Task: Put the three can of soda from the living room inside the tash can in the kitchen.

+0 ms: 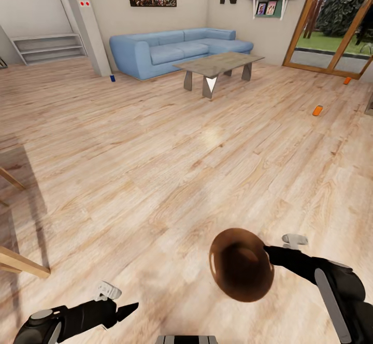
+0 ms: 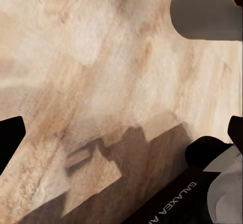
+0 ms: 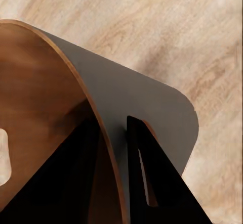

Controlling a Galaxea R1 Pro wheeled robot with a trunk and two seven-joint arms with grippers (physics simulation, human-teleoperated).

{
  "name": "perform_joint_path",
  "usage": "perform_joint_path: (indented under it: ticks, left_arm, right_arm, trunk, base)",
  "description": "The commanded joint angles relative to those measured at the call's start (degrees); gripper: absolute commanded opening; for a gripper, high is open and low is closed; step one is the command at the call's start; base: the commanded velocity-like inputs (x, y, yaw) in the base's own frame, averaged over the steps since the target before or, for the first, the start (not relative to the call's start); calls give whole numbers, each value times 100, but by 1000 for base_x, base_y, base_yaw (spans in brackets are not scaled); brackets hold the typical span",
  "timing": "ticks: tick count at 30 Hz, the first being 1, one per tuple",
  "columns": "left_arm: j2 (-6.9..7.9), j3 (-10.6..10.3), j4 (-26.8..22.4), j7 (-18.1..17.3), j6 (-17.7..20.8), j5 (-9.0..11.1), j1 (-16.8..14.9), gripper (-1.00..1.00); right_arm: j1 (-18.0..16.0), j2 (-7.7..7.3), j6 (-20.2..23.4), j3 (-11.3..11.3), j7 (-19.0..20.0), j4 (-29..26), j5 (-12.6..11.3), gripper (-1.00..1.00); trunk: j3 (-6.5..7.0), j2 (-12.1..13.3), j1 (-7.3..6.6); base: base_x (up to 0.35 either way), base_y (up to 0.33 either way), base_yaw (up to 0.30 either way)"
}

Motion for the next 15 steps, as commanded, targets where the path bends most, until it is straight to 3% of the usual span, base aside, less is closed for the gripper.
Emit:
perform_joint_path:
  ticks: [1,3,7,9,12,13,15]
  left_arm:
    - [-13,0,-53,0,1,-3,-1,100]
    - [-36,1,-143,3,2,3,-1,100]
    - [-464,-22,-285,21,-32,-37,-3,100]
    - [-546,-24,-355,25,-57,-37,-17,100]
    - [-693,-21,-384,28,-65,-35,-155,100]
    - [-813,-27,-385,70,-66,-61,-192,100]
    - [-943,-32,-354,368,-73,-93,-220,100]
  right_arm:
    - [1,0,52,7,14,-4,-397,-100]
    - [3,3,47,5,11,0,-326,-100]
    - [4,6,51,-6,15,11,-222,-100]
    - [4,1,52,-34,22,1,-217,-100]
    - [4,-4,57,-339,43,-12,-222,-100]
    - [4,-8,76,-424,85,-13,-223,-100]
    - [4,-11,114,-513,271,-14,-226,-100]
  trunk:
    - [1,0,0]
    - [4,0,0]
    - [36,0,0]
    - [55,0,0]
    - [82,0,0]
    - [92,0,0]
    - [110,0,0]
  base:
    - [0,0,0]
    - [0,0,0]
    - [0,0,0]
    - [0,0,0]
    - [0,0,35]
    - [0,0,71]
    - [0,0,91]
